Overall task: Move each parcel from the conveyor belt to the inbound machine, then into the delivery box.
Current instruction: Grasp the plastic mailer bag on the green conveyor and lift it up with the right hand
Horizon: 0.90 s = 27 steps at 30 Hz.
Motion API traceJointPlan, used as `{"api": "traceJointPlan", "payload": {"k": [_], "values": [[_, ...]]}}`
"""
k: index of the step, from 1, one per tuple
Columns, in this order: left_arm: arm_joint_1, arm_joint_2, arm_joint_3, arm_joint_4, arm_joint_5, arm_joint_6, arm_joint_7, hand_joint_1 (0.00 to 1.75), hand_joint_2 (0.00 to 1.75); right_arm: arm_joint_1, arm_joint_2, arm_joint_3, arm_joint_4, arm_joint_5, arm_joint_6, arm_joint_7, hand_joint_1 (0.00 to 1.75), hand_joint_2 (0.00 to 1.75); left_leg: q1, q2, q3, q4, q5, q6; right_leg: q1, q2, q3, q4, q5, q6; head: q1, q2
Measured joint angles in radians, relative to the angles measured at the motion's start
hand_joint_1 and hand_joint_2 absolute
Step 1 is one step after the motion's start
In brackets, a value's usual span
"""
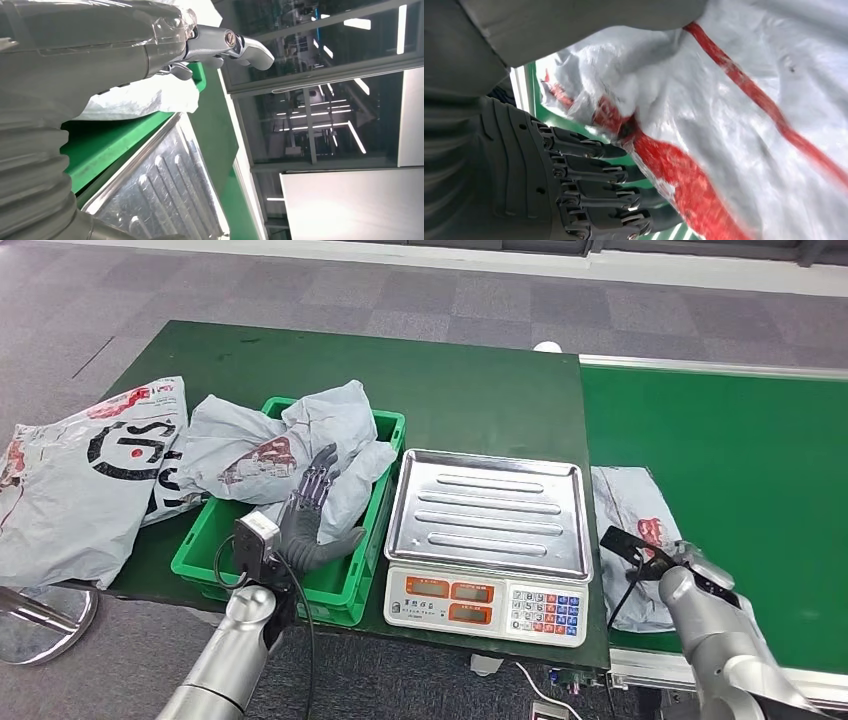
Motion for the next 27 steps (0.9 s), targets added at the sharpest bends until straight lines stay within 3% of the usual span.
{"api": "traceJointPlan", "payload": {"k": [8,9,12,13,27], "values": [[0.004,-0.001,0.000,0.015,0.002,0.016,0.000,0.00,1.75,-0.009,-0.016,0.000,0.026,-0.014,0.038,0.013,0.00,1.75,0.000,0.000,0.000,0.000,0.000,0.000,0.000,-0.001,0.001,0.000,0.000,0.000,0.000,0.000],[0.004,-0.001,0.000,0.016,0.002,0.016,0.000,0.00,1.75,-0.010,-0.016,0.000,0.028,-0.014,0.042,0.014,0.29,1.75,0.000,0.000,0.000,0.000,0.000,0.000,0.000,-0.001,0.001,0.000,0.000,0.000,0.000,0.000],[0.005,-0.001,0.000,0.017,0.003,0.016,0.000,0.00,1.75,-0.015,-0.016,0.000,0.035,-0.016,0.056,0.008,1.60,1.75,0.000,0.000,0.000,0.000,0.000,0.000,0.000,-0.001,0.001,0.000,0.000,0.000,0.000,0.000],[0.006,-0.001,0.000,0.017,0.003,0.017,0.000,0.00,1.75,-0.016,-0.016,0.000,0.037,-0.017,0.063,0.001,1.75,1.75,0.000,0.000,0.000,0.000,0.000,0.000,0.000,-0.001,0.001,0.000,0.000,0.000,0.000,0.000],[0.012,0.001,0.000,0.017,0.004,0.023,0.000,0.00,1.75,-0.036,-0.015,0.000,0.051,-0.041,0.041,-0.045,1.75,1.75,0.000,0.000,0.000,0.000,0.000,0.000,0.000,0.000,0.001,0.000,0.000,0.000,0.000,0.000]]}}
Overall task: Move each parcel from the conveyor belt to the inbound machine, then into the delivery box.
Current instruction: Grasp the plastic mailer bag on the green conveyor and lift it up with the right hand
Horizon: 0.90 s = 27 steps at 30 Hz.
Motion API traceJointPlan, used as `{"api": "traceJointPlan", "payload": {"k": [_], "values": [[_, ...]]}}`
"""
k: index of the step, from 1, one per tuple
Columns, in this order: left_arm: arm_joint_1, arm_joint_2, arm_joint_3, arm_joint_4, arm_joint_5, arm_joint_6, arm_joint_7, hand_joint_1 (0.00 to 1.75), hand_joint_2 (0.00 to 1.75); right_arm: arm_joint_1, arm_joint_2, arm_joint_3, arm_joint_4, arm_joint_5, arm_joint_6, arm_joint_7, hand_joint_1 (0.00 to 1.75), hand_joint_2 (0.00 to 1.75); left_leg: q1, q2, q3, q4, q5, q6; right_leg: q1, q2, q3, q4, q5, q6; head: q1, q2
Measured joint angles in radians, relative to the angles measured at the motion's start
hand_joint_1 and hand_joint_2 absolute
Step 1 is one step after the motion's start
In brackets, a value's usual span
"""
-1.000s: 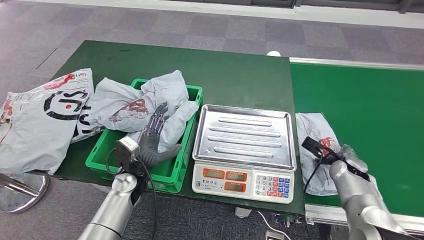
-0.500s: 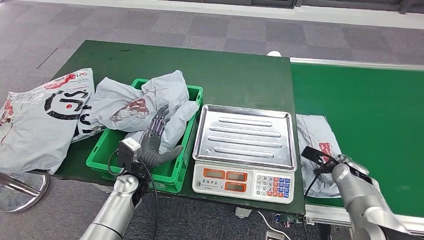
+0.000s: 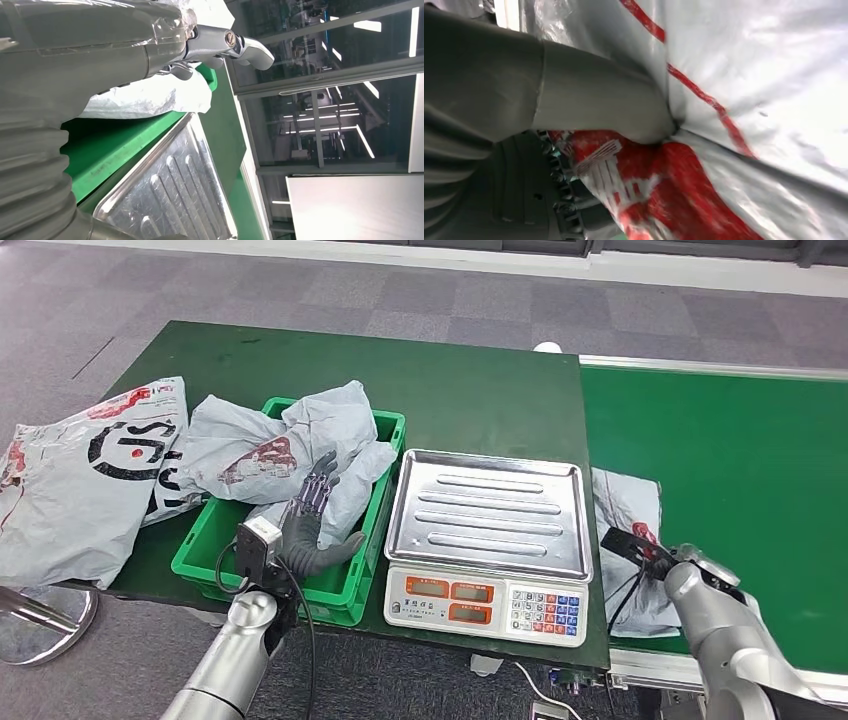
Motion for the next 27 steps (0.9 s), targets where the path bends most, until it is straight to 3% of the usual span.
{"api": "traceJointPlan", "payload": {"k": [8,15,21,27], "values": [[0.021,0.007,0.000,-0.024,0.007,0.005,0.000,0.00,1.75,-0.015,0.012,0.000,-0.014,-0.052,-0.152,-0.040,1.75,1.75,0.000,0.000,-0.001,0.000,0.000,0.000,0.000,-0.001,0.000,0.000,0.000,0.000,0.000,0.000],[0.050,0.014,0.000,-0.060,0.007,0.012,0.000,0.00,1.75,-0.009,0.051,-0.025,-0.141,-0.189,-0.451,-0.241,1.75,1.75,0.000,0.000,-0.001,0.000,0.000,0.000,0.000,0.000,-0.001,0.000,0.000,0.000,0.000,0.000],[0.060,0.017,0.000,-0.077,0.007,0.012,0.000,0.00,1.75,0.016,0.079,-0.045,-0.265,-0.233,-0.528,-0.310,1.75,1.75,0.001,0.000,-0.001,0.000,0.000,0.000,0.000,-0.001,-0.001,0.000,0.000,0.000,0.000,0.000],[0.061,0.016,0.000,-0.081,0.003,0.008,0.000,0.00,1.75,0.141,0.124,-0.050,-0.566,-0.396,-0.736,-0.526,1.75,1.75,0.001,-0.001,-0.001,0.000,0.000,0.000,0.000,-0.002,-0.001,0.000,-0.001,-0.001,0.000,0.000]]}}
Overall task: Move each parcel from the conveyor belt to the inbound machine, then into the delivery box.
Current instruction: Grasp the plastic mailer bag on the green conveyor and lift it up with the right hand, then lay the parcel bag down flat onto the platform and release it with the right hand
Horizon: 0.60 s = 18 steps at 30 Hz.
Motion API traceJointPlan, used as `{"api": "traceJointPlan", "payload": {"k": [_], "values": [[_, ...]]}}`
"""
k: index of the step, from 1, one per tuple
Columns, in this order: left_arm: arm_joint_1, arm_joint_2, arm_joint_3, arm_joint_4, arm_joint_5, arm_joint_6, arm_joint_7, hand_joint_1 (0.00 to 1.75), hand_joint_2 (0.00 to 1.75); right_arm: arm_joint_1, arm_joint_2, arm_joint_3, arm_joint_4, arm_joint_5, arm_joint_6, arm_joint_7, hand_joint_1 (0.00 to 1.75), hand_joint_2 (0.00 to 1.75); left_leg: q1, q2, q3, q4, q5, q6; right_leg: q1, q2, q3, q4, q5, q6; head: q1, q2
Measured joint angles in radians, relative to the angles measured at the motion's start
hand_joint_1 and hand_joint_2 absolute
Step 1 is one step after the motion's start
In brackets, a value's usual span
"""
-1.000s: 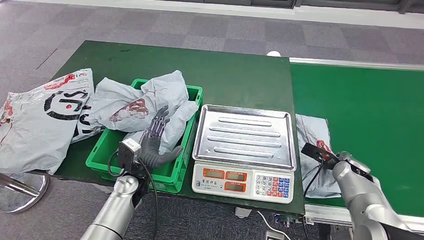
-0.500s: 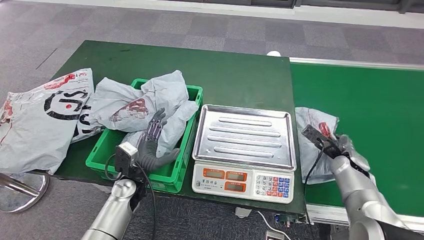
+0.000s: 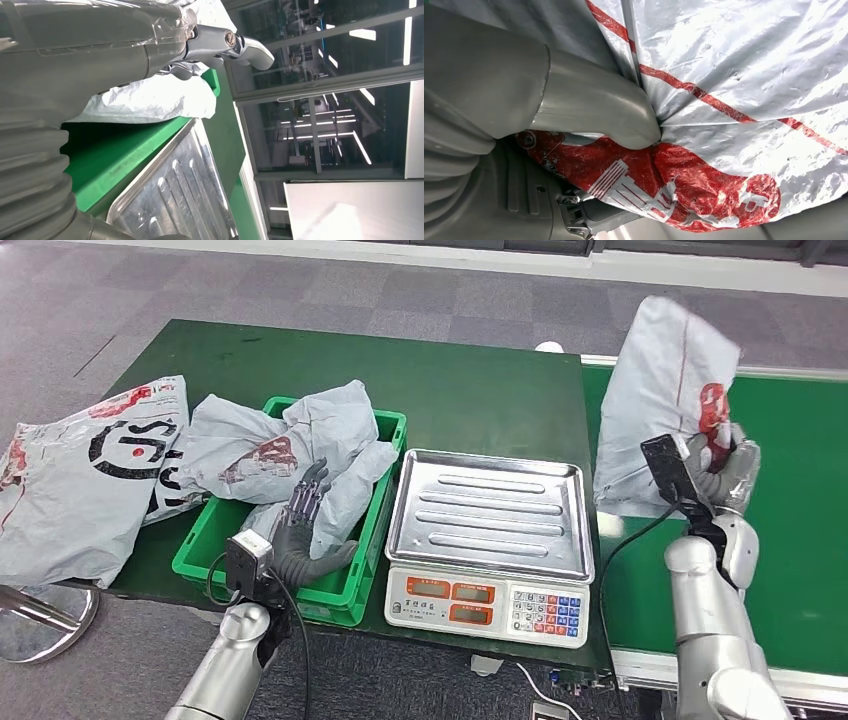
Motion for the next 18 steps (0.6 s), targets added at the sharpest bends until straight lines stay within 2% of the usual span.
{"api": "traceJointPlan", "payload": {"k": [5,12,15,18], "values": [[-0.003,-0.002,0.000,0.002,-0.005,-0.001,0.000,0.00,1.75,0.127,0.037,0.000,-0.278,-0.105,-0.086,-0.152,1.75,1.75,0.000,0.000,0.000,0.000,-0.001,-0.001,0.000,0.000,0.000,0.000,-0.001,0.000,0.000,0.000],[-0.020,-0.005,0.000,0.010,0.007,-0.004,0.000,0.00,1.75,0.244,0.108,0.002,-0.571,-0.105,-0.093,-0.319,1.75,1.75,0.000,0.000,0.001,0.000,-0.001,-0.001,0.000,0.001,0.000,0.000,-0.001,0.000,0.000,0.000],[-0.022,-0.006,0.000,0.011,0.010,-0.003,0.000,0.00,1.75,0.283,0.129,0.019,-0.643,-0.081,-0.091,-0.323,1.75,1.75,0.000,0.000,0.001,0.000,-0.001,-0.001,0.000,0.001,0.000,0.000,-0.001,0.000,0.000,0.000],[-0.023,-0.006,0.000,0.011,0.012,-0.001,0.000,0.00,1.75,0.307,0.132,0.068,-0.673,-0.060,-0.036,-0.252,1.75,1.75,0.000,0.001,0.000,0.000,-0.001,-0.001,0.000,0.002,0.000,0.000,-0.001,0.000,0.000,0.000]]}}
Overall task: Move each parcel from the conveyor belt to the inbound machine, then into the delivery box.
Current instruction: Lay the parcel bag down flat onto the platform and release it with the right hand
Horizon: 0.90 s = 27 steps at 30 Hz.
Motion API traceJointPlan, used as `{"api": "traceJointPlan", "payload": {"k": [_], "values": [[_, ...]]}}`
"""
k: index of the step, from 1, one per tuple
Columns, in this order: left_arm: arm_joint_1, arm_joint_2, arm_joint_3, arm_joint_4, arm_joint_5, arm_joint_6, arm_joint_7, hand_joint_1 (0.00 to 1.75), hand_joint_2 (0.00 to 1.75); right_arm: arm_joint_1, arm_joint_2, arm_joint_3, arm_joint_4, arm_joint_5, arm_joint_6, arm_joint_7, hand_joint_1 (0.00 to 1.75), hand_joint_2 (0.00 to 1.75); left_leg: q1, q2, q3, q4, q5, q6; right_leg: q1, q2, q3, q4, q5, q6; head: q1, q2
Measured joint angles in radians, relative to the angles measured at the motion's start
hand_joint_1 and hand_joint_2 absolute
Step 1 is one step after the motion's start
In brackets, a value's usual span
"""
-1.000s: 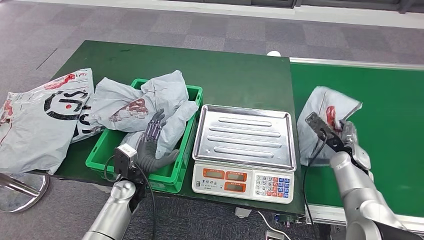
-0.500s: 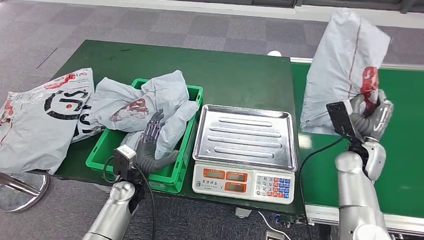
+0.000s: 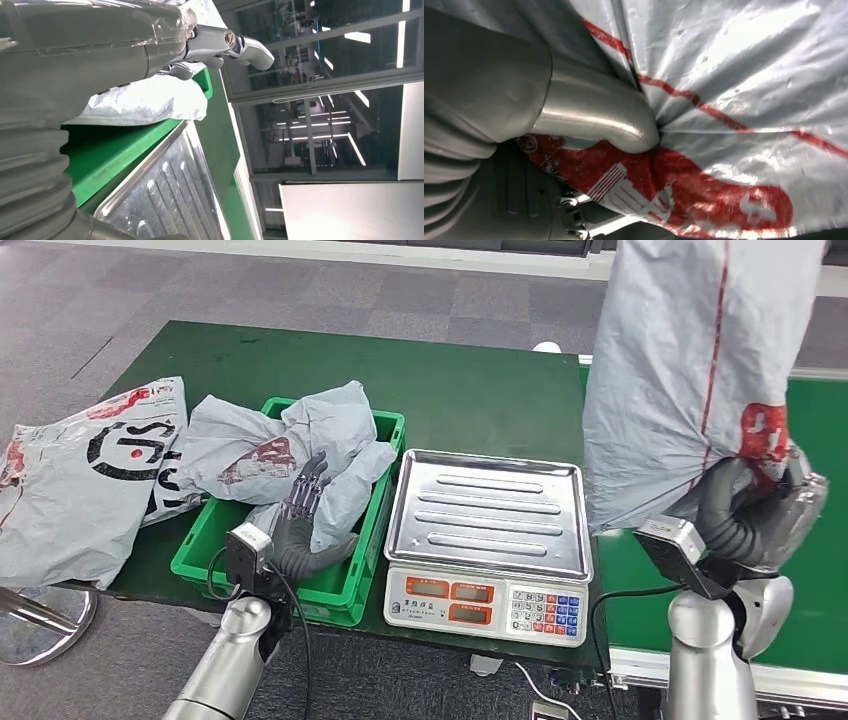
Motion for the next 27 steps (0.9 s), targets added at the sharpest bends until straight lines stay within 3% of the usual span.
{"api": "traceJointPlan", "payload": {"k": [2,6,8,12,18,27], "values": [[-0.003,0.000,0.000,0.000,0.000,0.004,0.000,0.00,1.75,-0.007,-0.010,0.050,0.023,0.009,0.124,0.097,1.75,1.75,0.000,0.001,0.000,0.000,0.000,0.000,0.000,0.001,0.000,0.000,0.000,0.000,0.000,0.000],[-0.013,0.000,-0.004,0.004,0.000,0.004,0.000,0.00,1.75,-0.072,-0.044,0.178,0.174,0.039,0.465,0.296,1.75,1.75,0.000,0.004,0.001,0.000,0.001,0.000,0.000,0.003,0.000,0.000,0.001,0.000,0.000,0.000],[-0.016,0.000,-0.010,0.008,0.000,0.002,0.000,0.00,1.75,-0.101,-0.054,0.233,0.267,0.061,0.545,0.352,1.75,1.75,0.000,0.003,0.001,0.000,0.002,0.000,0.000,0.001,0.000,0.000,0.002,0.000,0.000,0.000],[-0.021,-0.001,-0.019,0.020,-0.002,0.001,0.000,0.00,1.75,-0.144,-0.071,0.309,0.424,0.111,0.582,0.439,1.75,1.75,0.000,0.001,0.001,0.000,0.003,0.000,0.000,0.000,0.000,0.000,0.002,-0.001,0.000,0.000],[-0.029,-0.002,-0.029,0.034,-0.005,0.001,0.000,0.00,1.75,-0.172,-0.090,0.342,0.536,0.123,0.606,0.478,1.75,1.75,0.000,0.001,0.001,0.000,0.002,-0.001,0.000,0.001,0.000,0.000,0.001,-0.001,0.000,0.000],[-0.029,-0.002,-0.042,0.046,-0.002,0.001,0.000,0.00,1.75,-0.182,-0.107,0.374,0.583,0.081,0.634,0.429,1.75,1.75,0.000,0.002,0.001,0.000,0.002,-0.001,0.000,0.002,0.000,0.000,0.001,-0.001,0.000,0.000]]}}
